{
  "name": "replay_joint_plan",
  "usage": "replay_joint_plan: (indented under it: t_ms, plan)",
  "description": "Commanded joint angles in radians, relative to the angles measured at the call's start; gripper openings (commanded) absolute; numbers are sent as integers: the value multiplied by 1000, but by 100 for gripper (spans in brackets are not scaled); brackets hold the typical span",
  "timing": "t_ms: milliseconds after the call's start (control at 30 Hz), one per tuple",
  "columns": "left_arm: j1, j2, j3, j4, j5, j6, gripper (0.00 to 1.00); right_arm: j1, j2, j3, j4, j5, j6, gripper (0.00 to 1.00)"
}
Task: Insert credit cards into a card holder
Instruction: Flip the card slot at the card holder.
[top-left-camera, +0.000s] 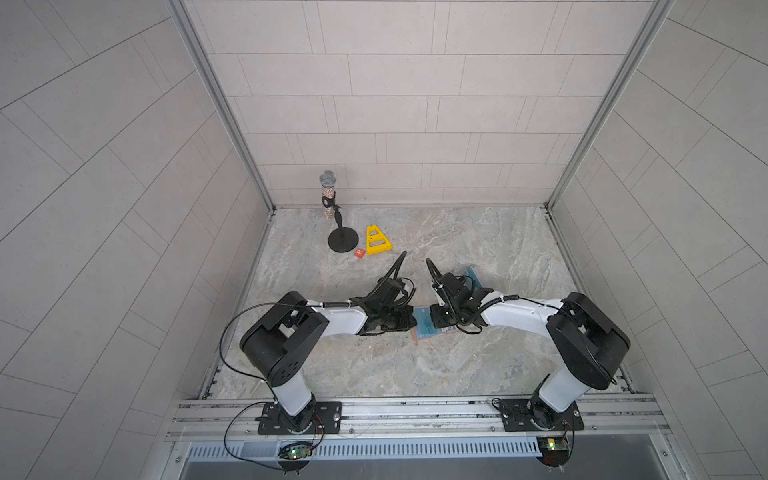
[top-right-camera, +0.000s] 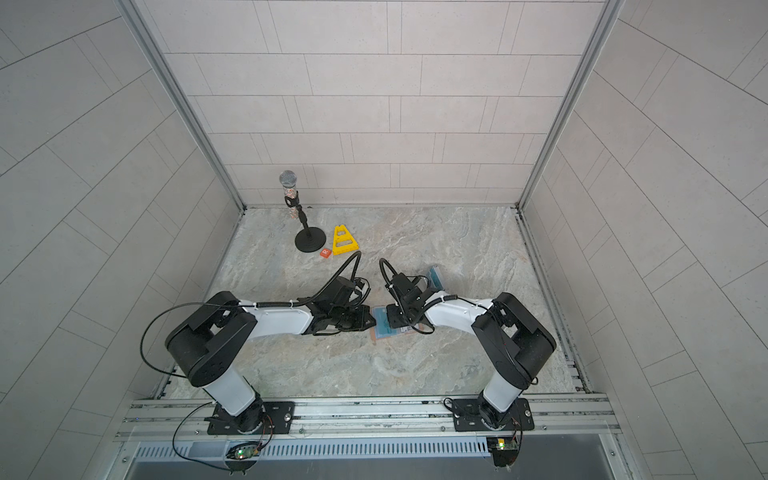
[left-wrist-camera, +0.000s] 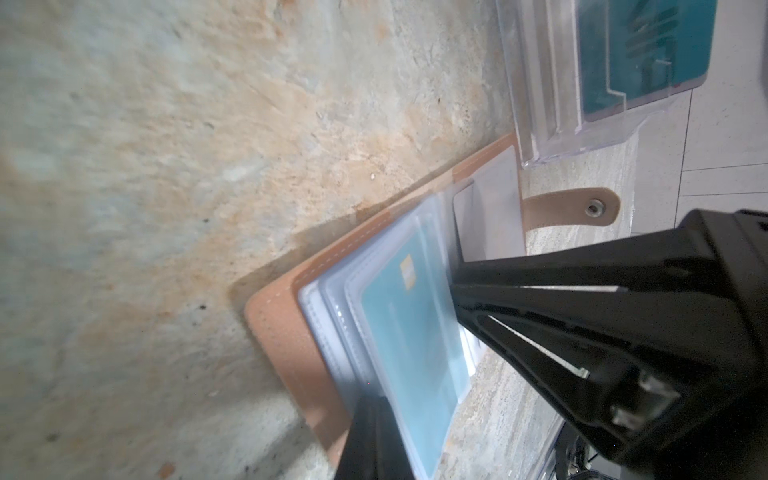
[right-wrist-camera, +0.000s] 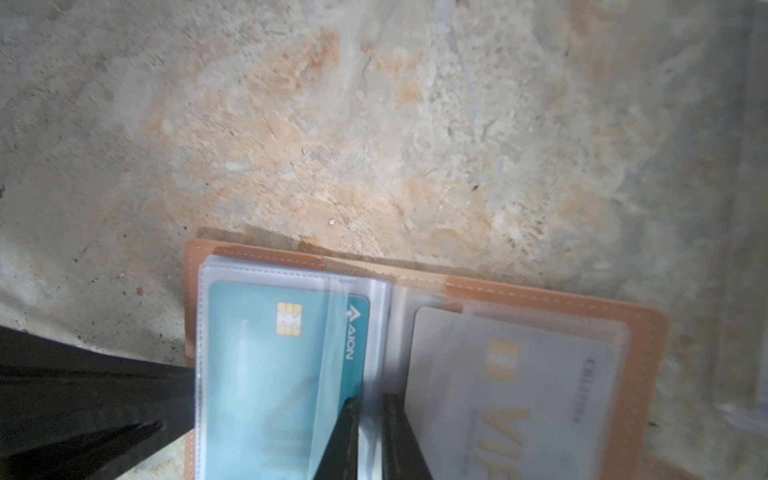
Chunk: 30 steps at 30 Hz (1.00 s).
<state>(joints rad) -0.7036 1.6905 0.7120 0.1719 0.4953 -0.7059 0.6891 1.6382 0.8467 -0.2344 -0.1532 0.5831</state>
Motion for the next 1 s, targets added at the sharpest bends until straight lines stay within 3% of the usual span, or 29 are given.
replay_joint_plan:
  t_ms: [0,167,733,967]
  plan:
    - [-11,18,11,27,12,-4,0,4,9,-14,-62,24,-1,17]
    - [-13,6,9,33,13,-5,0,4,-36,-13,-74,20,6,29]
    - [-30,18,32,57,23,-13,0,4,-133,-16,-114,55,14,35]
    - [-37,24,54,56,28,-14,0,3,-199,-20,-149,122,14,41]
